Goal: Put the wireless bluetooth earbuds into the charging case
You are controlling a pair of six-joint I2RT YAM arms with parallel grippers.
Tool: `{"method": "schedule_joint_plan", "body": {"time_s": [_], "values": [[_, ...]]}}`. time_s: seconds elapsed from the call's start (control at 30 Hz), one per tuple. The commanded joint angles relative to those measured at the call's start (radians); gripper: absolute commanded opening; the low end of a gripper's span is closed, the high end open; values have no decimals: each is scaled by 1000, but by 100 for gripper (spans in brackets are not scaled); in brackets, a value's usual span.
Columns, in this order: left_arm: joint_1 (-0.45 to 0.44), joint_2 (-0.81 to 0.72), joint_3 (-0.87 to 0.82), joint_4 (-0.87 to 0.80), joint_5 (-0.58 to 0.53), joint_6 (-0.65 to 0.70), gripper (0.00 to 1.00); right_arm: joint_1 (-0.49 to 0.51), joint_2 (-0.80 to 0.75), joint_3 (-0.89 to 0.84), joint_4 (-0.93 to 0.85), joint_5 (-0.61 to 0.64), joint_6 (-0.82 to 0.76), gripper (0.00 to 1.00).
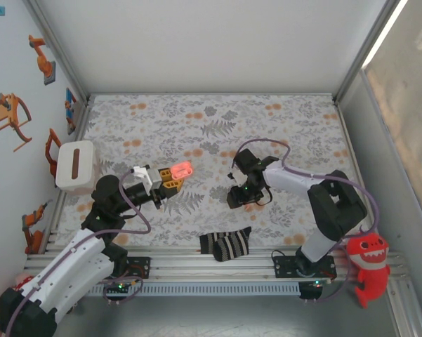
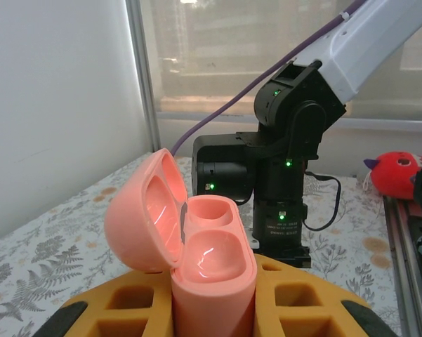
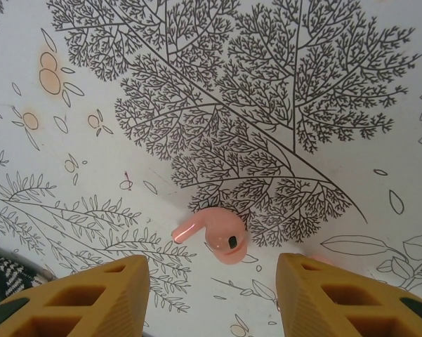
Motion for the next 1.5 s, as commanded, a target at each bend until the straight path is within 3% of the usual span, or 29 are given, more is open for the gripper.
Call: {"method": "schedule_joint_plan", "body": {"time_s": [0.0, 0.3, 1.47], "values": [[-6, 3, 3, 2, 0, 23, 0, -7, 8, 25, 2, -10, -12, 49], [-13, -1, 4, -9, -5, 29, 0, -12, 45, 52, 11, -22, -28, 41], [-37, -3, 15, -54, -19, 53, 0, -14, 130, 25, 6, -15, -36, 31]]}}
